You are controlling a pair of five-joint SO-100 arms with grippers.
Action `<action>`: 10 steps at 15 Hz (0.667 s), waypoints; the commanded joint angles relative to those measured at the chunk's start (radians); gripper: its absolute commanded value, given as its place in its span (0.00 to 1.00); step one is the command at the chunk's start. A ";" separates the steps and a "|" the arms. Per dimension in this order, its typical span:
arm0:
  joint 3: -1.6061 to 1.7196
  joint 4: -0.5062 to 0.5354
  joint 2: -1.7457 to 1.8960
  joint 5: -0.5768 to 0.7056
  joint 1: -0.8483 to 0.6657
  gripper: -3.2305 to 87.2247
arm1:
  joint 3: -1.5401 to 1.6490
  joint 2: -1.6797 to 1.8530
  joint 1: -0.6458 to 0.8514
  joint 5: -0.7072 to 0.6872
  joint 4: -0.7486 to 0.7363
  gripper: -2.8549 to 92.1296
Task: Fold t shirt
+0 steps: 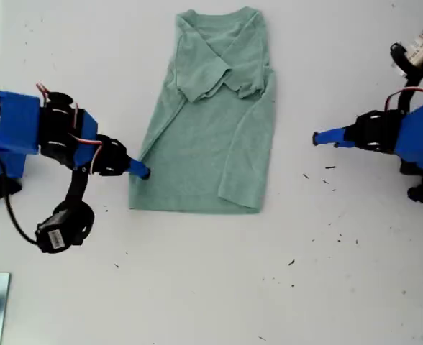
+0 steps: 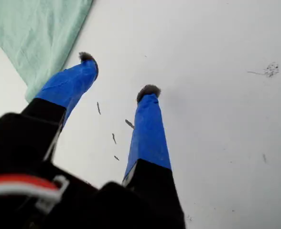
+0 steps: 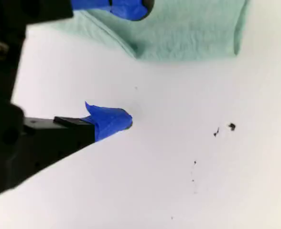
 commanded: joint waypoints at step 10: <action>-0.541 0.281 0.086 -0.074 0.018 0.03 | 0.055 0.005 -0.008 -0.002 0.003 0.20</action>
